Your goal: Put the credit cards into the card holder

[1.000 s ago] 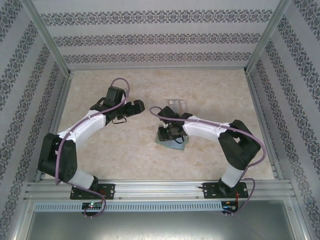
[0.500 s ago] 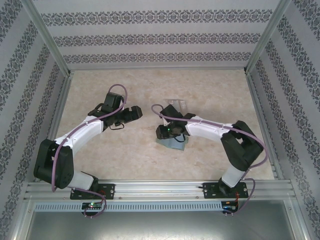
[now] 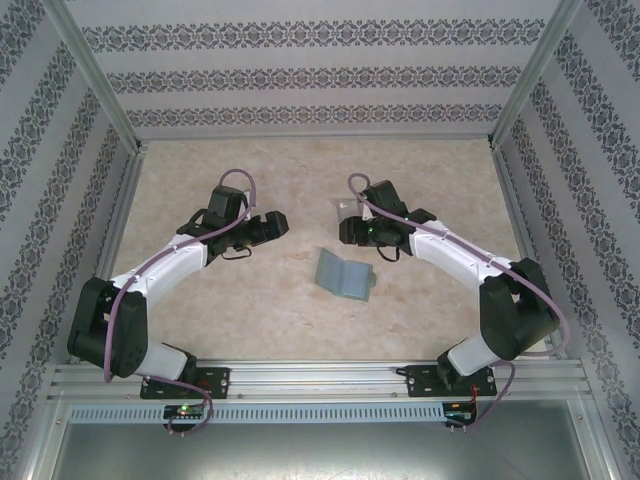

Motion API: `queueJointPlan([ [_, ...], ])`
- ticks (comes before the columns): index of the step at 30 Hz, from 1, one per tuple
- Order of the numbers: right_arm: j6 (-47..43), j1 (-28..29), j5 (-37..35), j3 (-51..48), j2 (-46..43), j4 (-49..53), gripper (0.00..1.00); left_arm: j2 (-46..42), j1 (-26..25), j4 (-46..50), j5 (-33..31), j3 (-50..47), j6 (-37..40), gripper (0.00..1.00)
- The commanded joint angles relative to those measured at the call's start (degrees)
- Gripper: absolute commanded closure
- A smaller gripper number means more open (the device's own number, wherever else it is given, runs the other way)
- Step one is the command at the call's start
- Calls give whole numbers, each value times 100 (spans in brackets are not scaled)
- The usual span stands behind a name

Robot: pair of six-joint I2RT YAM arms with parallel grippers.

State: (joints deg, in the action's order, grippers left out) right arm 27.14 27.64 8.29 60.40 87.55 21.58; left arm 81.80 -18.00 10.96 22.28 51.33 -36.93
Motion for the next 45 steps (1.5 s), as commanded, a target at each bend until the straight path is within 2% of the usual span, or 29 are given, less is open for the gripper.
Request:
queueJointPlan([
  [1, -278, -115, -489, 490, 128, 328, 47, 32, -143, -388, 197, -52, 84, 4],
  [2, -272, -156, -528, 523, 171, 300, 46, 53, -236, -451, 222, -43, 132, 0],
  [8, -226, -276, -690, 876, 544, 248, 39, 278, -689, -153, -78, 348, 394, 0],
  [13, -186, -277, -668, 1306, 1231, 319, 38, 342, -688, 31, -303, 530, 384, 0],
  [17, 5, -255, -1092, 1538, 1581, 440, 35, 404, -684, -110, -230, 483, 342, 0],
  [20, 6, -235, -1044, 1756, 1851, 543, 37, 463, -680, -200, -134, 466, 250, 0],
  [30, 31, -22, -720, 1921, 1922, 472, 40, 516, -671, -149, -190, 501, 329, 0],
  [38, 275, -39, -499, 1689, 1728, 249, 47, 539, -674, -412, 14, 394, 278, 0],
  [43, 273, -39, -507, 1688, 1724, 230, 57, 568, -673, -483, 36, 356, 287, 0],
  [45, 276, -56, -436, 1717, 1705, 227, 67, 549, -672, -485, 33, 330, 250, 0],
])
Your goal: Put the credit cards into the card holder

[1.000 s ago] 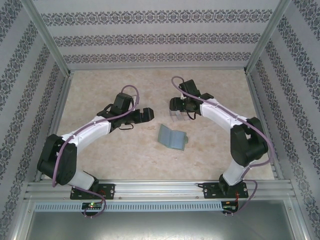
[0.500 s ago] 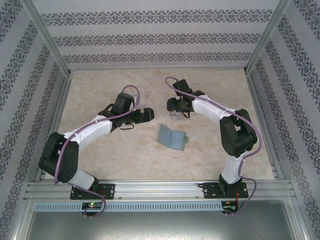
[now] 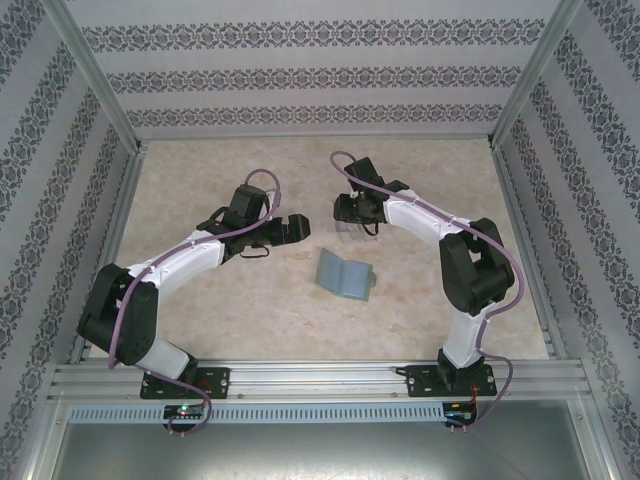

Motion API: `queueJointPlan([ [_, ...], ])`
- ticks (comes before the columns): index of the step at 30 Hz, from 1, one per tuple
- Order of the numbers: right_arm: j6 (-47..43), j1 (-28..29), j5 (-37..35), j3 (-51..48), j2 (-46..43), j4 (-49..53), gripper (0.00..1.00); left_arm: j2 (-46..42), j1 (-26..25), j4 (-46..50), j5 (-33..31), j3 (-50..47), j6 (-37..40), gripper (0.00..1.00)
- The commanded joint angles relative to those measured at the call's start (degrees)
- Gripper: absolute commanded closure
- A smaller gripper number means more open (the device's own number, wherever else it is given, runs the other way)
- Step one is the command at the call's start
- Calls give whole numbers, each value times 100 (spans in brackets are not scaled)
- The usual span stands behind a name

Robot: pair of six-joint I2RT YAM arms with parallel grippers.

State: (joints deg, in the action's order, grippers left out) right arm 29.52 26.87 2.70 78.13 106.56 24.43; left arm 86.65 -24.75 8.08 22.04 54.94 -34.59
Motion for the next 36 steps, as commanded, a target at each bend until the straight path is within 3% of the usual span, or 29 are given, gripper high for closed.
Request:
queueJointPlan([
  [1, 22, 18, 140, -44, -214, -54, 69, 54, -3, -253, 75, -85, -3, 0],
  [3, -24, 3, 122, -27, -245, -34, 73, 39, 3, -353, 104, -150, -35, 0],
  [5, -58, -15, 87, -17, -291, 2, 71, 42, 4, -333, 113, -158, -49, 0],
  [9, -102, -40, -364, -24, -369, 175, 46, 40, 3, -537, 187, -277, -149, 0],
  [12, -100, -29, -537, 32, -219, 222, 39, 68, 0, -453, 142, -230, -133, 0],
  [13, -104, -4, -550, 103, -119, 258, 32, 65, 0, -465, 129, -223, -132, 0],
  [17, -59, 264, -1066, 517, 346, 602, 24, 141, 4, -417, 130, -108, -85, 0],
  [23, 147, 406, -1503, 546, 493, 599, 29, 140, 1, -325, 122, -61, -49, 0],
  [26, 146, 390, -1293, 572, 549, 588, 39, 123, 1, -252, 76, -72, -43, 0],
  [30, 162, 372, -1171, 528, 550, 504, 59, 171, 0, -339, 82, -106, -57, 0],
  [36, 142, 371, -1141, 559, 450, 503, 62, 237, 4, -387, 152, -82, -73, 0],
])
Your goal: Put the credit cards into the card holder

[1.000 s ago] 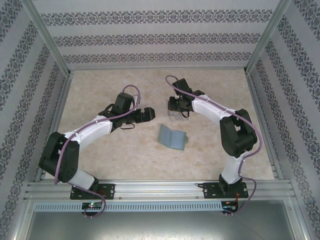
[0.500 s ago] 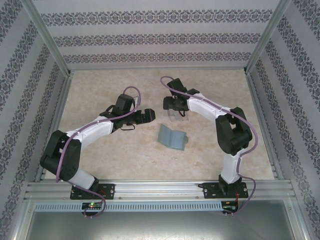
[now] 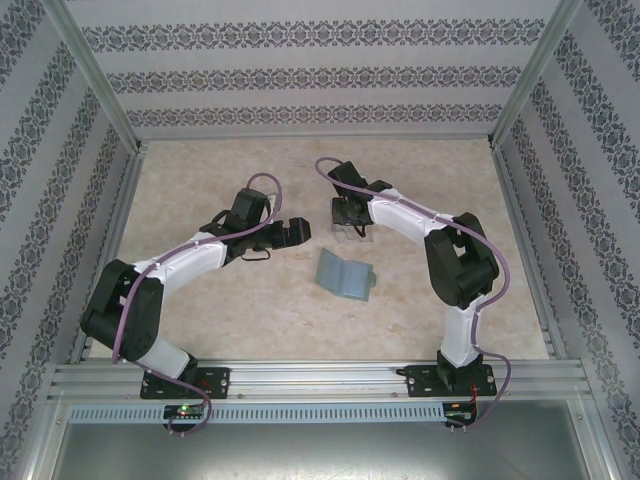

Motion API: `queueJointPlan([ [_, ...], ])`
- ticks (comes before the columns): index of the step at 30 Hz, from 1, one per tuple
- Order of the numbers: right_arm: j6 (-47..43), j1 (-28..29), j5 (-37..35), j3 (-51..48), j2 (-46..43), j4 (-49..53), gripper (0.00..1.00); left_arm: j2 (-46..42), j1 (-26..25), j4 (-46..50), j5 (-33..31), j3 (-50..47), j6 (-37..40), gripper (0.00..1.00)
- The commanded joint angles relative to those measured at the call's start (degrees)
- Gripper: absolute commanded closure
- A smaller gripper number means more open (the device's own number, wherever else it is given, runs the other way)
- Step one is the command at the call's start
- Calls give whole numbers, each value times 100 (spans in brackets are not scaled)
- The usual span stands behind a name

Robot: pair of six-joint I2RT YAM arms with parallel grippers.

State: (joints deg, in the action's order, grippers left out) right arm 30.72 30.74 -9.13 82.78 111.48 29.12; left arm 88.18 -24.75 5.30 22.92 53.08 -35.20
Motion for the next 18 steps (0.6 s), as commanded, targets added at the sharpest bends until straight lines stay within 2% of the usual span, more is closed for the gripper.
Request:
queueJointPlan([
  [1, 16, -11, 35, 91, -71, 26, 62, 99, -2, -66, 59, 130, 10, 0],
  [13, -27, -44, 37, 19, -206, -119, 70, 284, 5, -261, 292, 125, -145, 1],
  [18, -59, -26, 11, 32, -232, -104, 65, 284, 4, -250, 301, 119, -144, 1],
])
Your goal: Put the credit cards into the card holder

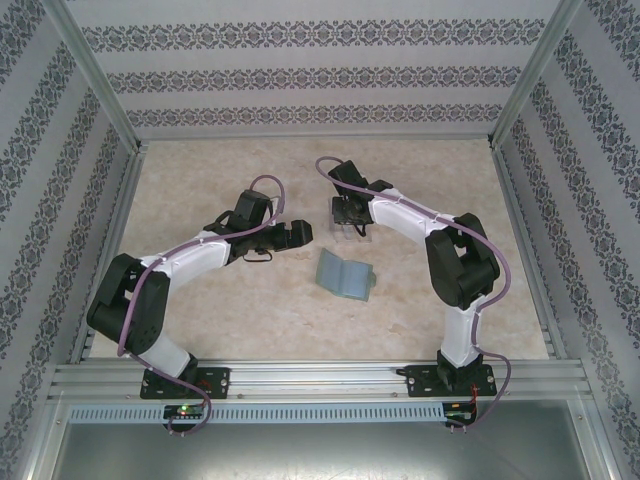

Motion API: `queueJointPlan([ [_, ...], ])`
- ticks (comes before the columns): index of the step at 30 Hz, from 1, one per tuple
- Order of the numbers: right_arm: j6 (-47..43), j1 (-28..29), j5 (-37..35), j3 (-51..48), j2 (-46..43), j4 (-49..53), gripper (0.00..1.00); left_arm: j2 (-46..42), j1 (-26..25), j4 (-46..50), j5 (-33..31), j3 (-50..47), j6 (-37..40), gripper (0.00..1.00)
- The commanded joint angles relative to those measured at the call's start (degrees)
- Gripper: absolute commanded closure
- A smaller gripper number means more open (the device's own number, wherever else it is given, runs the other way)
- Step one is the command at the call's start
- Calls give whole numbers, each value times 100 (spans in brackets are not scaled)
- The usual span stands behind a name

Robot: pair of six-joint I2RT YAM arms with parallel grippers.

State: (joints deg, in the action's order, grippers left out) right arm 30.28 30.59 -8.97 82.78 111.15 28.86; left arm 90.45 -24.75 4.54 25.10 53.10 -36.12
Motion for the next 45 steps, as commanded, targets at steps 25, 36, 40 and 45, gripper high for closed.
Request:
queueJointPlan([
  [25, 183, -52, 291, -228, -308, -397, 34, 339, -3, -248, 285, 222, -93, 1],
  [36, 680, -232, 1317, -532, -273, -1055, 2, -106, 481, -177, 249, -81, -163, 0],
  [40, 743, -268, 1521, -647, -330, -1266, 2, -135, 483, -154, 274, -125, -189, 0],
  [45, 780, -321, 2023, -715, -404, -1508, 2, -90, 485, -270, 317, -201, -267, 0],
])
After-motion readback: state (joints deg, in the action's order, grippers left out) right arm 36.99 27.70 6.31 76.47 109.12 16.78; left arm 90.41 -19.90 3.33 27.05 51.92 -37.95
